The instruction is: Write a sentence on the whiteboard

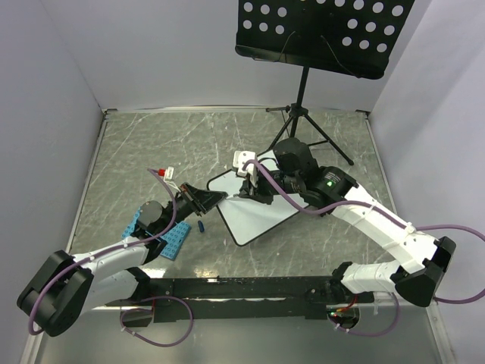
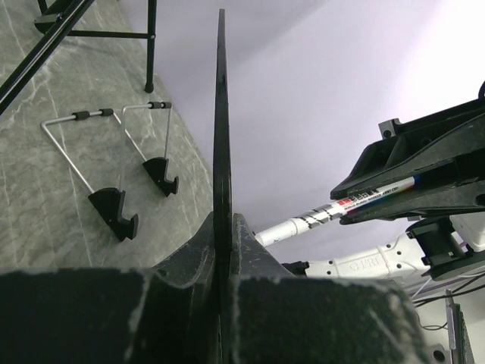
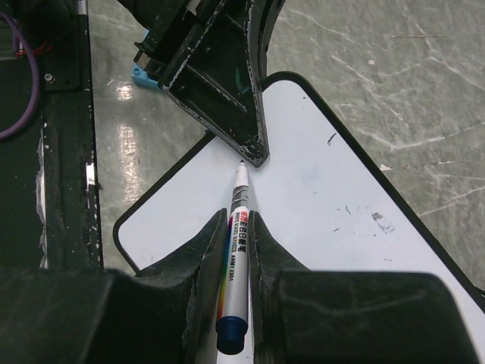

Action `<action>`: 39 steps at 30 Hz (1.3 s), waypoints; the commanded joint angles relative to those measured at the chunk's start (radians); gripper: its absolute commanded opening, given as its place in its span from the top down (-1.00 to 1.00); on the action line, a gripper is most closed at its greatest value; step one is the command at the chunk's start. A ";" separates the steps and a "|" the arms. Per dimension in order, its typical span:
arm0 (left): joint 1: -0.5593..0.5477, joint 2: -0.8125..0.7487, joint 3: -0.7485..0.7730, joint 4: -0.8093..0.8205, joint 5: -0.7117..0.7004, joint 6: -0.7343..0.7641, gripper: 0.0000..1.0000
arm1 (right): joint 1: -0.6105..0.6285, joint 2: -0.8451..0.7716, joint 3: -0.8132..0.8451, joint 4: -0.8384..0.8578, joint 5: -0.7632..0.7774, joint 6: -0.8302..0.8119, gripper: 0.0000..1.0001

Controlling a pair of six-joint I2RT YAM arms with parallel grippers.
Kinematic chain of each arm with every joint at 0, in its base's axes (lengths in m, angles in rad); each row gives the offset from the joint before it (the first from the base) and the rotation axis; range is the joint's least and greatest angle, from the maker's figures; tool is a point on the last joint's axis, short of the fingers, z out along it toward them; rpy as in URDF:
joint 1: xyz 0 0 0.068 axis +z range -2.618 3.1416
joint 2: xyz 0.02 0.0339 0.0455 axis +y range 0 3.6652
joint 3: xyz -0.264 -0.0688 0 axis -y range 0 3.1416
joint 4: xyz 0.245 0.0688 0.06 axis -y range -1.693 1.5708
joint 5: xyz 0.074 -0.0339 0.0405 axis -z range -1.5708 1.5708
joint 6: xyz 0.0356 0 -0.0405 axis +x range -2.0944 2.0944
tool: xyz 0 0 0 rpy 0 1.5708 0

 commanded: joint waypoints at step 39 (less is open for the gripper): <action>-0.011 -0.051 0.055 0.126 -0.081 -0.024 0.98 | -0.011 -0.086 -0.113 0.020 -0.030 -0.011 1.00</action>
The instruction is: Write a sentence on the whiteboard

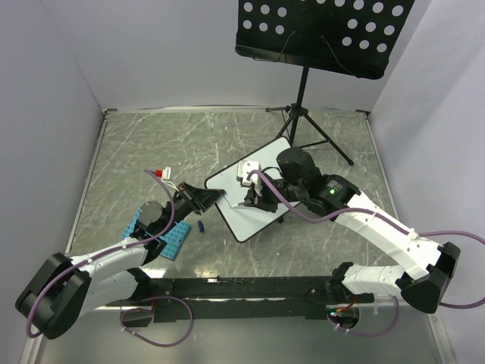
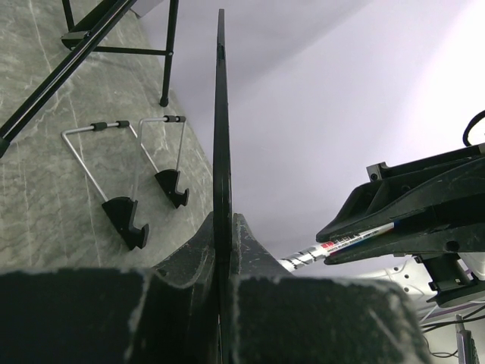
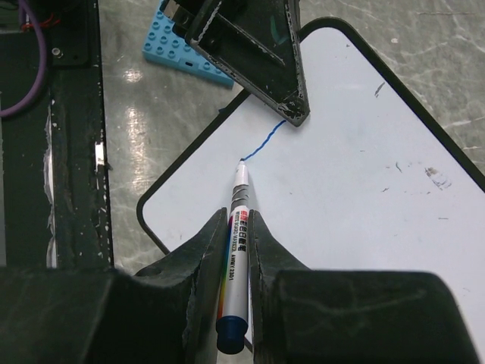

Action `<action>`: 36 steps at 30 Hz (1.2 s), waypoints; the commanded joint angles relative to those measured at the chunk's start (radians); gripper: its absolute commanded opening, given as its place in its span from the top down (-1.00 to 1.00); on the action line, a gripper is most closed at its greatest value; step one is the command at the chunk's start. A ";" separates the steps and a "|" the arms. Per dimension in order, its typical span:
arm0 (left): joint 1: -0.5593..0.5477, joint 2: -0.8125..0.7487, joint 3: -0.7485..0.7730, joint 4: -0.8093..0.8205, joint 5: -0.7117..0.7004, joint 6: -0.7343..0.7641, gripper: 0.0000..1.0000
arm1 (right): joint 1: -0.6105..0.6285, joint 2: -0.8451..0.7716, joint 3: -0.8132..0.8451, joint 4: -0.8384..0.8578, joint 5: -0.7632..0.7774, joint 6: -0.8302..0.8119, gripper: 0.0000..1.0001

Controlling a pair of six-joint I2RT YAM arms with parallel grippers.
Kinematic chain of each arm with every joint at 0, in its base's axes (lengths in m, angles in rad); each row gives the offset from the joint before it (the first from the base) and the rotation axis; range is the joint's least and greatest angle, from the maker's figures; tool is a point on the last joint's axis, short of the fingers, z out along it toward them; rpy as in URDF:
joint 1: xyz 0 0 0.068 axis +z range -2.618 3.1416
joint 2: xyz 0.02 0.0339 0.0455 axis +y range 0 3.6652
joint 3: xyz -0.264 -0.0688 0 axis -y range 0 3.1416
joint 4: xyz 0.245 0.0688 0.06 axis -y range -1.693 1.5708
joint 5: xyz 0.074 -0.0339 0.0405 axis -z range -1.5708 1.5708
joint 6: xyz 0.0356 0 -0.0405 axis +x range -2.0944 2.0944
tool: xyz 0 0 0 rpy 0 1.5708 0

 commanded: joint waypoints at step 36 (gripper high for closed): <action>-0.005 -0.016 0.040 0.196 0.018 -0.040 0.98 | -0.055 0.045 0.087 0.071 0.107 0.065 1.00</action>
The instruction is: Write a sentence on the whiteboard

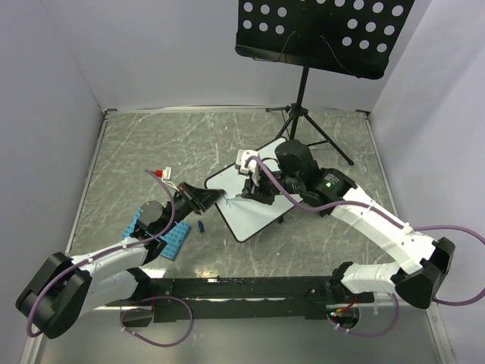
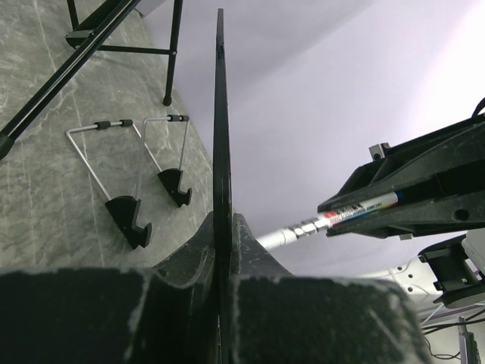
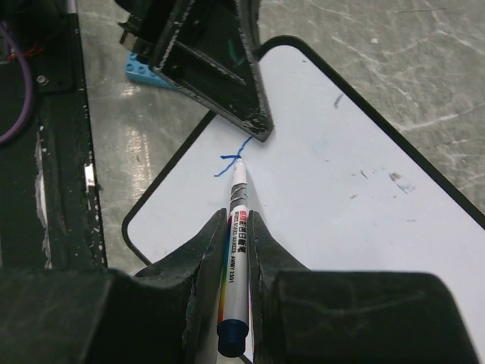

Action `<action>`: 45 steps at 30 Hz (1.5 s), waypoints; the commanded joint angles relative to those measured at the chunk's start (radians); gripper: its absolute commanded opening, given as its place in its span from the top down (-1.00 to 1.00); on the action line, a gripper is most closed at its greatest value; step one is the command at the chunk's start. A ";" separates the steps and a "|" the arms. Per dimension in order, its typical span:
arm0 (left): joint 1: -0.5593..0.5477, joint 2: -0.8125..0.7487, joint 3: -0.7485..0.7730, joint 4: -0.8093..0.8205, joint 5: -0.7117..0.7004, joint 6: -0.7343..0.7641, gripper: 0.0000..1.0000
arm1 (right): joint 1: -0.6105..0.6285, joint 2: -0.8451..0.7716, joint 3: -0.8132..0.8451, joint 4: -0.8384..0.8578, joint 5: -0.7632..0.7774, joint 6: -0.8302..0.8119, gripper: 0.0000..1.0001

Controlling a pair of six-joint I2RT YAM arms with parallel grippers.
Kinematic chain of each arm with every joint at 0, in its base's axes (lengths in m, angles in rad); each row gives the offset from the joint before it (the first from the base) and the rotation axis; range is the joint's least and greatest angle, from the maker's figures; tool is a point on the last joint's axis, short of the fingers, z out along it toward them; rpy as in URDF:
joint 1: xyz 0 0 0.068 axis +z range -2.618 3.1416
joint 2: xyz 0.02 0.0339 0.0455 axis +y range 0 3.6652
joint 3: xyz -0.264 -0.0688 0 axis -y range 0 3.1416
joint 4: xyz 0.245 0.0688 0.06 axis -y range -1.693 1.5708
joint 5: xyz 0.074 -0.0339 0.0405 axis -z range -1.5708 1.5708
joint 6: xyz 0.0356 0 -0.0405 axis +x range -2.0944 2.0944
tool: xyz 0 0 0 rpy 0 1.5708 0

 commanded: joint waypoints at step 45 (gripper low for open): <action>-0.004 -0.039 0.044 0.173 -0.002 -0.026 0.98 | -0.096 -0.078 -0.021 -0.045 -0.131 -0.007 1.00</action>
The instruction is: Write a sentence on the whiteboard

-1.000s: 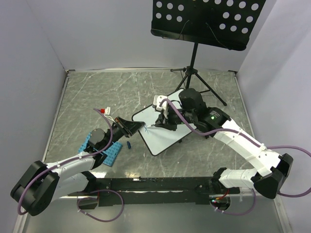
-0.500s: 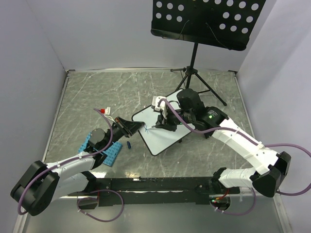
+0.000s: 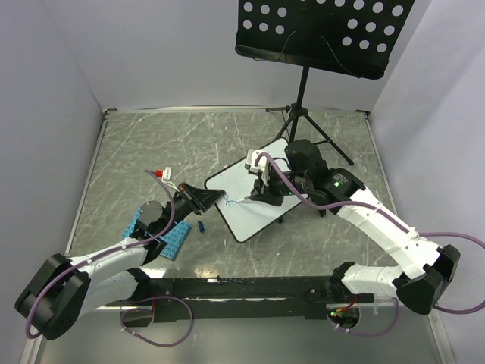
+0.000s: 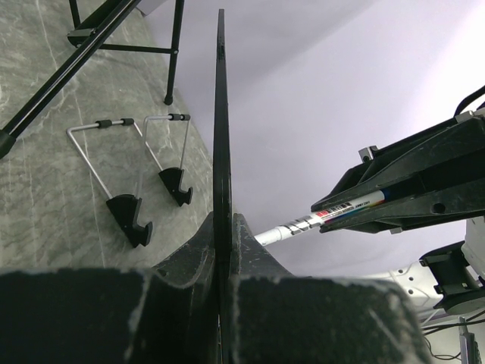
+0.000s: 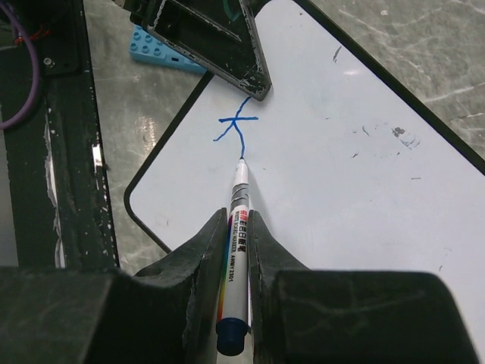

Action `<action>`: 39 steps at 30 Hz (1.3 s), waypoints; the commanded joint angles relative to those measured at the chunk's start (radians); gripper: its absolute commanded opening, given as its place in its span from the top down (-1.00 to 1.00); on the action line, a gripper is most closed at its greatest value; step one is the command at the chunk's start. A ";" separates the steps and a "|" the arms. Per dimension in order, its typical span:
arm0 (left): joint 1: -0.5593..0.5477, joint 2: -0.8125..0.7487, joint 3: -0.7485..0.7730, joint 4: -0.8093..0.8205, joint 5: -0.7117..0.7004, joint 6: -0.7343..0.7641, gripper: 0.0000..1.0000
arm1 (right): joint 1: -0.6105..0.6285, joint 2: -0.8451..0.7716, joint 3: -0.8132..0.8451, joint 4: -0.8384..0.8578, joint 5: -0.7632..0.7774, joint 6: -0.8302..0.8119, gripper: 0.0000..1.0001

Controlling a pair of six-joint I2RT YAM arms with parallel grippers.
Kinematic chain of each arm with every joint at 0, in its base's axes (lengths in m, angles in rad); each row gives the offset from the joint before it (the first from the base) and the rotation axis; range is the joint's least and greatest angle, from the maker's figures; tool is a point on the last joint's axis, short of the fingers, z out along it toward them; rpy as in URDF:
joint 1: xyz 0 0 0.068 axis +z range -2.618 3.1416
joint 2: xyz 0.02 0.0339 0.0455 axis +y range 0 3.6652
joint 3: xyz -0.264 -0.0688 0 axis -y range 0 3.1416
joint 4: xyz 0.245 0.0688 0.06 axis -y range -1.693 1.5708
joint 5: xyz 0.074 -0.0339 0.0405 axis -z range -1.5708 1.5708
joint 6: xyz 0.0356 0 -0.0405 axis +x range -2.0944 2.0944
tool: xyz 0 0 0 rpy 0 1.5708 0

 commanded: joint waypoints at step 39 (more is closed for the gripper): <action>-0.001 -0.025 0.029 0.208 -0.008 -0.071 0.98 | -0.056 -0.007 0.038 0.098 -0.043 0.087 1.00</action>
